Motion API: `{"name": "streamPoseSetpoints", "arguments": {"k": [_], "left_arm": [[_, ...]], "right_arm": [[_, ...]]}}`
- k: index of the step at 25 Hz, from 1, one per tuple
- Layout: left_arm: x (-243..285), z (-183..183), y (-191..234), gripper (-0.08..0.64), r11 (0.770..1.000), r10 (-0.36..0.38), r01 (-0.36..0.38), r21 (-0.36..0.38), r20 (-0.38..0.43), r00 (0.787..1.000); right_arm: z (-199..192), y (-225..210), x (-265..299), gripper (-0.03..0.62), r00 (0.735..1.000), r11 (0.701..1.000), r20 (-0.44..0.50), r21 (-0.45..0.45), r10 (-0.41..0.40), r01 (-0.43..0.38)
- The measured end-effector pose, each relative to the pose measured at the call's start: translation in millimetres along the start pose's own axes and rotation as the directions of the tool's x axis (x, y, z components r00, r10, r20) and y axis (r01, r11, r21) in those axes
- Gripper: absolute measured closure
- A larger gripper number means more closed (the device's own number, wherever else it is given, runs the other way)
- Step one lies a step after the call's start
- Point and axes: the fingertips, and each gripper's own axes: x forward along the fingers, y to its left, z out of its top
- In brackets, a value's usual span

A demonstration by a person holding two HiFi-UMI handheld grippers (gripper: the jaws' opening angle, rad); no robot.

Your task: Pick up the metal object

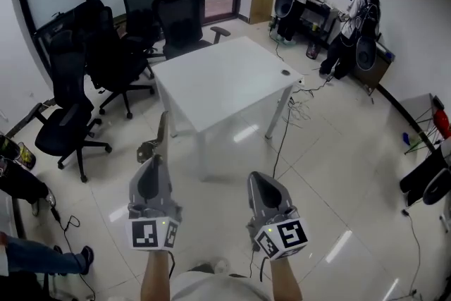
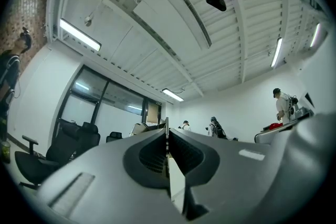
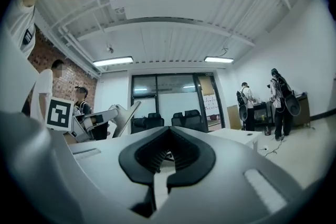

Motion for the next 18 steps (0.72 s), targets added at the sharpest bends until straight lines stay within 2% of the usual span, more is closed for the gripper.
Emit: {"name": "streamPoseSetpoints", "arguments": {"k": [3, 10, 14, 18], "left_arm": [[-25, 11, -10, 0.558, 1.000, -0.030, 0.030, -0.006, 0.010, 1.000], [-63, 19, -5, 0.558, 0.998, -0.066, 0.066, -0.018, -0.007, 0.998], [-73, 26, -8, 0.558, 0.997, -0.075, 0.075, -0.015, 0.005, 0.997], [-77, 33, -14, 0.558, 0.996, -0.085, 0.085, 0.001, 0.026, 0.996]], "right_arm": [[0, 13, -18, 0.581, 1.000, 0.999, -0.004, -0.037, -0.030, 0.030], [-11, 55, -30, 0.582, 1.000, 1.000, -0.011, -0.004, -0.028, 0.028], [-9, 69, -40, 0.581, 1.000, 1.000, -0.003, -0.013, -0.007, 0.007], [-6, 72, -48, 0.583, 1.000, 0.999, 0.006, -0.033, -0.018, 0.018]]}}
